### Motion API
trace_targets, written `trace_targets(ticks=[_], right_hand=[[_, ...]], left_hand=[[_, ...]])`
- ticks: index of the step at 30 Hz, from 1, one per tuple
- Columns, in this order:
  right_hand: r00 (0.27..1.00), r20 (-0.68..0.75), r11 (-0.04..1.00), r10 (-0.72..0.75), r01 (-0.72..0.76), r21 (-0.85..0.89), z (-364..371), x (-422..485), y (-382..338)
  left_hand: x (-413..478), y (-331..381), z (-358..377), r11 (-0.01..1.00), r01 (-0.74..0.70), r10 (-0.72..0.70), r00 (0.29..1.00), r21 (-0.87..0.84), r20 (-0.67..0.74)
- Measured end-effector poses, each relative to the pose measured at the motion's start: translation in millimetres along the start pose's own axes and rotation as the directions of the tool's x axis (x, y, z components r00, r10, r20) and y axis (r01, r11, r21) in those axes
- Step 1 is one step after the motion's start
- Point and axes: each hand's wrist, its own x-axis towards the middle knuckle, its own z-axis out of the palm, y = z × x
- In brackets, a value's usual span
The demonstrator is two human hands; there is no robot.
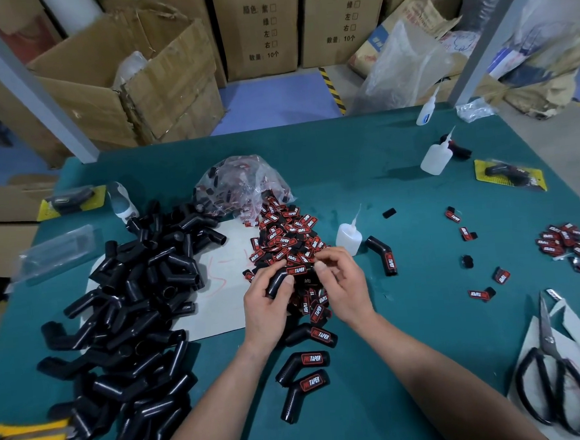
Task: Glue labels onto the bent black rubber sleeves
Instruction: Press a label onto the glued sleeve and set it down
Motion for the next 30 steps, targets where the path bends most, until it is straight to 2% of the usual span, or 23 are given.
trace_targets(ticks=[2,6,16,26,30], right_hand=[[0.998,0.064,0.998,0.028,-0.032,0.06,2.9,-1.2,-3.5],[0.989,0.138,0.998,0.048,-0.054,0.038,4.9,-2.5,-5.1],[0.978,0.163,0.971,0.133,-0.162,0.175,6.2,-4.4,-7.7],[0.962,0.196,0.907,0.19,-0.249,0.34,7.9,-3.3,-6.4],[0.958,0.206,0.888,0.201,-0.267,0.376,7.6,-3.0,-6.1]], left_hand=[[-0.2,1.0,0.1,1.0,-0.002,0.002,1.0,-0.003,0.006],[-1.4,4.6,0.5,0.998,-0.051,0.051,0.999,0.031,0.018],[-3.6,12.3,-0.6,0.999,-0.041,0.041,0.999,0.009,0.019],[-2.9,12.7,-1.2,0.993,0.083,-0.08,0.996,-0.079,0.041],[-2.1,13.4,-1.1,0.992,0.089,-0.088,0.996,-0.089,0.017]])
